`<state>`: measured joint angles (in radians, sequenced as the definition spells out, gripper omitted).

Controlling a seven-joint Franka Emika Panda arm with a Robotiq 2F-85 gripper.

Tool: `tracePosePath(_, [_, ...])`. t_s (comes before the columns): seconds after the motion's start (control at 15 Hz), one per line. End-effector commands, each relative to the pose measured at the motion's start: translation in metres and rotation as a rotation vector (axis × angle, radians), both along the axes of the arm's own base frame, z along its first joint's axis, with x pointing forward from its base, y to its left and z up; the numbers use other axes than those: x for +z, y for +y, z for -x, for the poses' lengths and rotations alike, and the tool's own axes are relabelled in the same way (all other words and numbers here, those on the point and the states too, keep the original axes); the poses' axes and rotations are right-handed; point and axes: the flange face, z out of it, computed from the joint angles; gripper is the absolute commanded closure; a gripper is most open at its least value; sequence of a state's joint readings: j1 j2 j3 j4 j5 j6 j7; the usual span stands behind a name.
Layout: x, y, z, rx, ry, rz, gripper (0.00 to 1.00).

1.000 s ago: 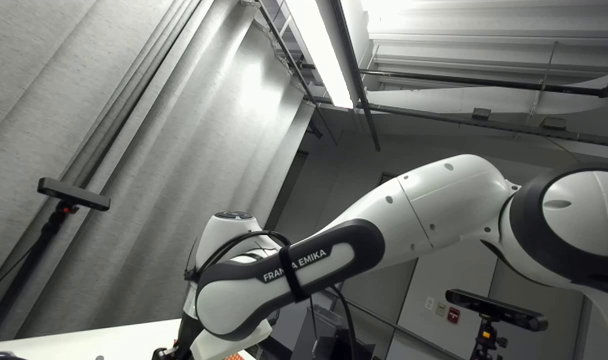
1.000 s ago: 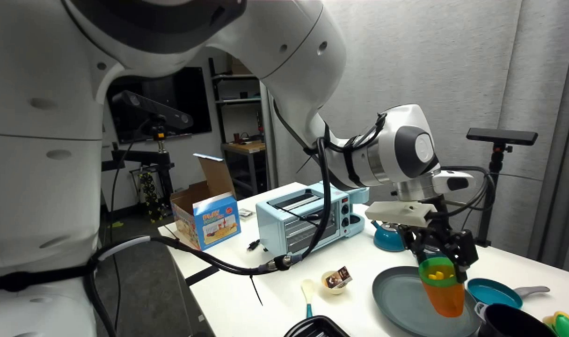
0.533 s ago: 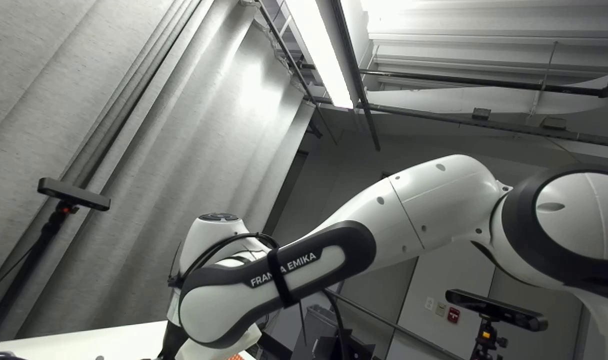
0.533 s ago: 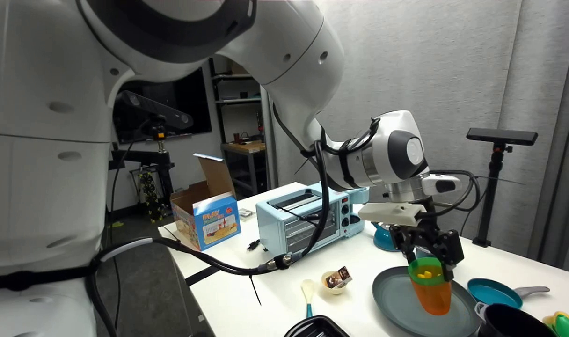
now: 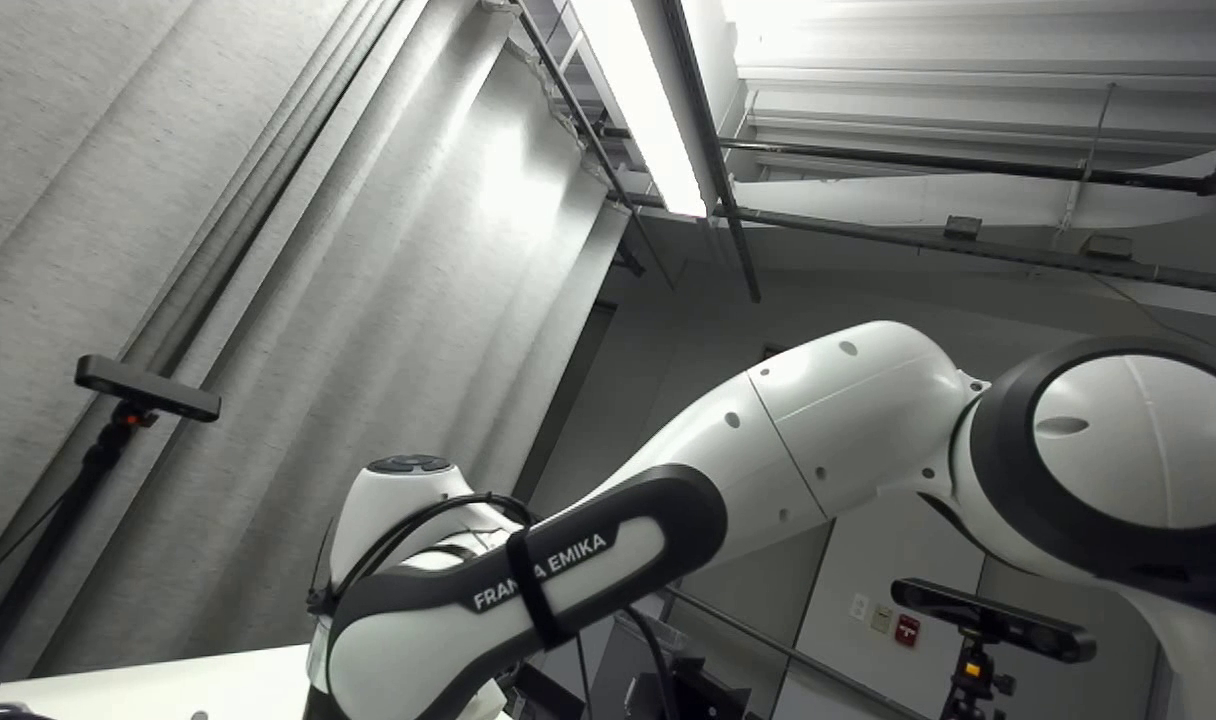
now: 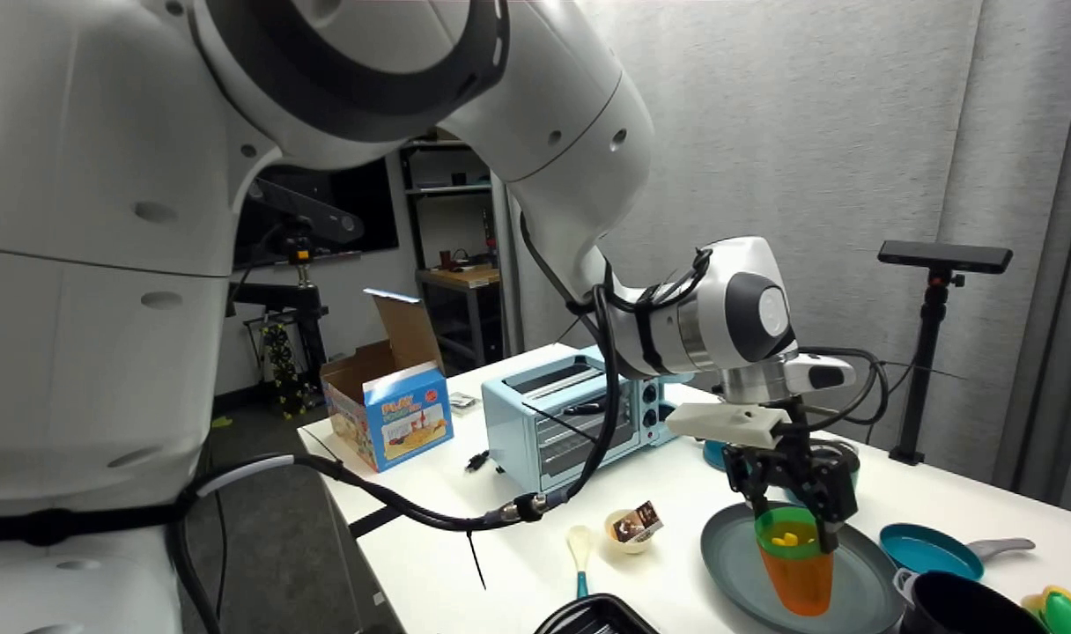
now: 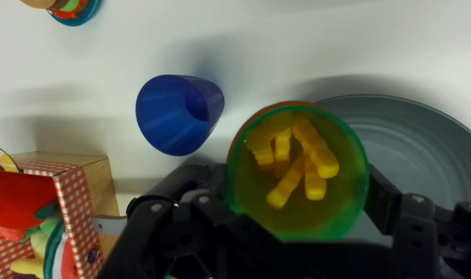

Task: Remove the orange cup from the box and put it on the table, remove the green cup from the orange cup and put it on the table

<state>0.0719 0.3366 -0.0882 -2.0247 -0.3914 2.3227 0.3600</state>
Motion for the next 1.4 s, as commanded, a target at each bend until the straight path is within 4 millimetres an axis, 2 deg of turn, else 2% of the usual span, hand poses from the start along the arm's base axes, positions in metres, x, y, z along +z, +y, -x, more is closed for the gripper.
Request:
tracePosePath(0.0, [-0.013,0.006,0.006,0.000,0.031,-0.013,0.43])
tracePosePath(0.27, [-0.029,0.006,0.021,-0.007,0.063,-0.020,0.43])
tracePosePath(0.6, [-0.040,0.006,0.036,-0.015,0.081,-0.028,0.43])
tracePosePath(1.33, [-0.050,0.012,0.028,-0.023,0.034,-0.094,0.43])
